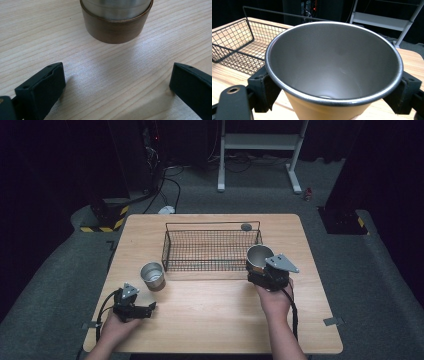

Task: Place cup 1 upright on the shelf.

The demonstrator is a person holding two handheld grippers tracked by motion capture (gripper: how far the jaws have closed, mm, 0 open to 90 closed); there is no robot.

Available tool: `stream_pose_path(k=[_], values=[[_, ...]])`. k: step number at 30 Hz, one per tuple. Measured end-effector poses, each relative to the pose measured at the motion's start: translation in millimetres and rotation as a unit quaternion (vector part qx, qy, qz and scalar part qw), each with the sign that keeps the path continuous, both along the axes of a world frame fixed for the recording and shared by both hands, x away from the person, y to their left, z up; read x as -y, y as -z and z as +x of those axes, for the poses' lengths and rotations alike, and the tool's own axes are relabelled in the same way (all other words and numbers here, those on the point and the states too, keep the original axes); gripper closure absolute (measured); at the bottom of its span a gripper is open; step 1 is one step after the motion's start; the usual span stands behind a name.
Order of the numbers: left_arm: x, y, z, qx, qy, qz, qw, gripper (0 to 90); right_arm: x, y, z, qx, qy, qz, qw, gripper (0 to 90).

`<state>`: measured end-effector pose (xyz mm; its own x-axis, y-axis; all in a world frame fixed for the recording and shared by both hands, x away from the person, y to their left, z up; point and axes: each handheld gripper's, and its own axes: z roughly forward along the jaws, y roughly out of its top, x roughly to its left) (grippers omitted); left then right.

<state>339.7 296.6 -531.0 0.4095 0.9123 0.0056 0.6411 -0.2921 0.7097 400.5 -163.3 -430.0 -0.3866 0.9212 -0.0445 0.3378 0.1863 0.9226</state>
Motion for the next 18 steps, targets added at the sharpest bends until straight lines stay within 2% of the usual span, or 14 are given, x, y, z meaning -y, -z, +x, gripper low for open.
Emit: stream_pose_path(k=[11, 18], values=[[0.2, 0.0, -0.1, 0.000, 0.001, -0.001, 1.0000, 0.6, -7.7, -8.6, 10.0, 0.002, -0.003, 0.007, 1.0000, 14.2], [0.3, 0.1, -0.2, 0.000, 0.003, 0.000, 1.0000, 0.6, -15.2, -16.4, 22.3, 0.000, -0.006, 0.011, 0.9999, 14.2]])
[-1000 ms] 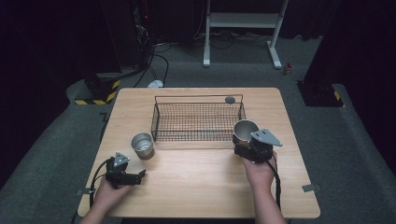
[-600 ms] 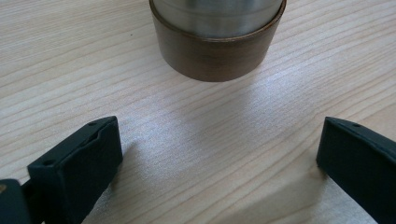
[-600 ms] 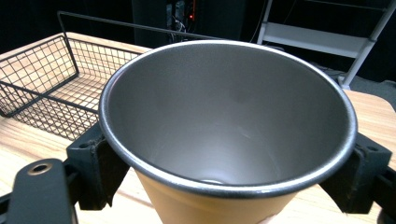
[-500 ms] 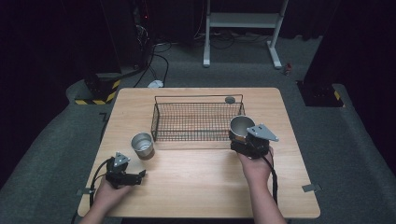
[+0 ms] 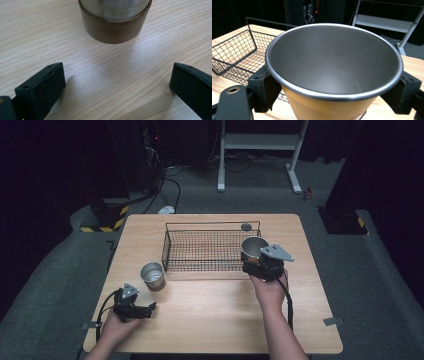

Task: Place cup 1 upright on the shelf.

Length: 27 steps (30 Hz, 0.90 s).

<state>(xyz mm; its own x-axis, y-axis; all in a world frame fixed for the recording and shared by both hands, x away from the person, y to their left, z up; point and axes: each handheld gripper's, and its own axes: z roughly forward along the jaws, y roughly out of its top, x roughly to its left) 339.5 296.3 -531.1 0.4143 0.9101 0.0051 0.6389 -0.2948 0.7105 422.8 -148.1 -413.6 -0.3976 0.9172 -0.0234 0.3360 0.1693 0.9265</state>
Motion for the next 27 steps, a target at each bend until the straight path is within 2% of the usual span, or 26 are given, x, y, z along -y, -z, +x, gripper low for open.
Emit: stream_pose_path(k=[9, 19, 27], values=[[-0.2, -0.1, 0.0, 0.000, 0.002, 0.001, 1.0000, 0.6, -14.9, -11.9, 12.6, 0.011, -0.009, 0.002, 0.9999, 14.2], [-0.2, 0.0, 0.1, 0.001, 0.002, 0.001, 1.0000, 0.6, -24.5, -14.4, 24.6, 0.008, -0.008, -0.004, 0.9999, 14.2], [-0.2, 0.0, 0.1, 0.001, 0.002, 0.001, 1.0000, 0.6, -30.4, -17.2, 40.1, 0.004, -0.003, -0.010, 0.9999, 14.2]])
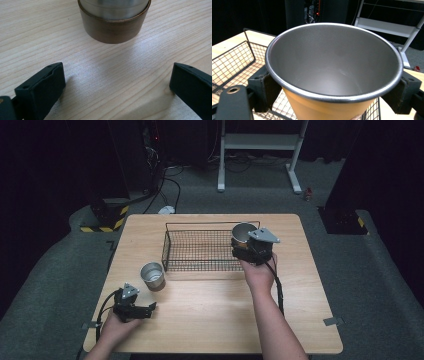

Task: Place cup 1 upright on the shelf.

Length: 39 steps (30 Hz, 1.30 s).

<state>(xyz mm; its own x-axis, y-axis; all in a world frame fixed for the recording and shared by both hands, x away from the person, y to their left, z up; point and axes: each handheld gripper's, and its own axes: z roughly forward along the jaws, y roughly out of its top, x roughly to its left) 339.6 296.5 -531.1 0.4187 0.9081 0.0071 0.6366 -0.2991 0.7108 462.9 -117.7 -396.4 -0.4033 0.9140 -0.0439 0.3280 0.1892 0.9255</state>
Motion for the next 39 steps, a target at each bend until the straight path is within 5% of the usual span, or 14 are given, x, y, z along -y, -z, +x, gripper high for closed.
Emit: stream_pose_path(k=[15, 39], values=[[0.0, 0.0, -0.1, 0.000, 0.000, 0.000, 1.0000, 0.6, -5.4, 2.1, 25.4, -0.005, 0.017, 0.006, 0.9998, 14.2], [-0.1, -0.1, -0.1, 0.000, 0.001, 0.002, 1.0000, 0.6, -18.7, 24.1, 49.0, -0.050, 0.023, -0.008, 0.9985, 14.1]])
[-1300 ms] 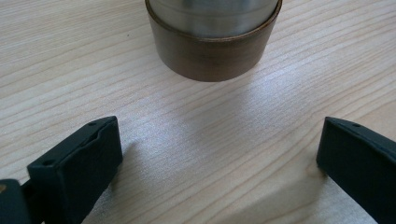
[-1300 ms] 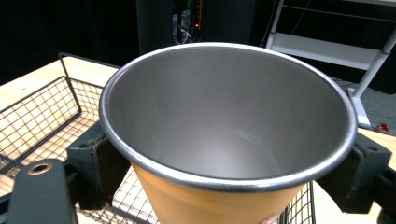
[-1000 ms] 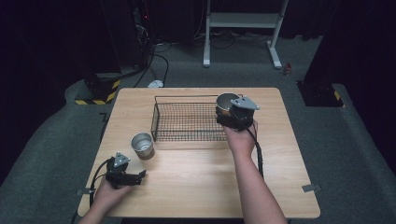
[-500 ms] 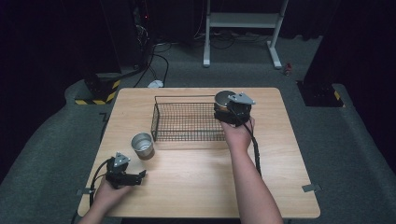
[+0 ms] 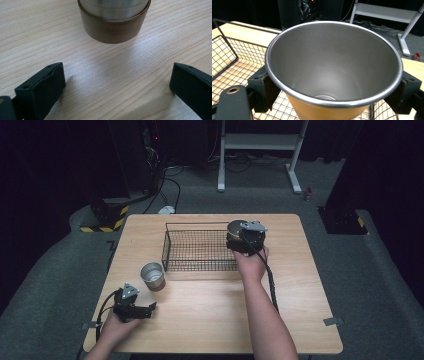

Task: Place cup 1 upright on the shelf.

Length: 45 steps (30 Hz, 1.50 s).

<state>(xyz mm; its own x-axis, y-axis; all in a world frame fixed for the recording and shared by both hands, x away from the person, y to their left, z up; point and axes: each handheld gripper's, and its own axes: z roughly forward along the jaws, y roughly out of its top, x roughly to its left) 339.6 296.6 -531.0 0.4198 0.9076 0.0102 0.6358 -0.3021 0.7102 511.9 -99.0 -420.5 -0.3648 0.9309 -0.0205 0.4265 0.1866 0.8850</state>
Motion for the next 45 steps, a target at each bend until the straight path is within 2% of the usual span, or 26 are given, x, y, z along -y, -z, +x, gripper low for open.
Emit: stream_pose_path(k=[15, 32, 38, 45], values=[[-0.2, -0.1, -0.2, 0.001, 0.002, 0.001, 1.0000, 0.6, -2.3, 17.3, 4.5, -0.027, 0.005, -0.006, 0.9996, 14.0], [-0.3, -0.1, -0.4, 0.001, 0.003, 0.002, 1.0000, 0.7, -7.2, 34.2, 10.1, -0.053, 0.003, -0.028, 0.9982, 14.0], [-0.1, 0.0, -0.4, 0.001, 0.003, 0.000, 1.0000, 0.7, -8.2, 36.4, 9.6, -0.058, 0.005, -0.026, 0.9980, 14.0], [0.0, 0.1, -0.6, 0.000, 0.003, -0.001, 1.0000, 0.7, -7.8, 39.3, 9.3, -0.053, 0.005, -0.026, 0.9982, 14.0]])
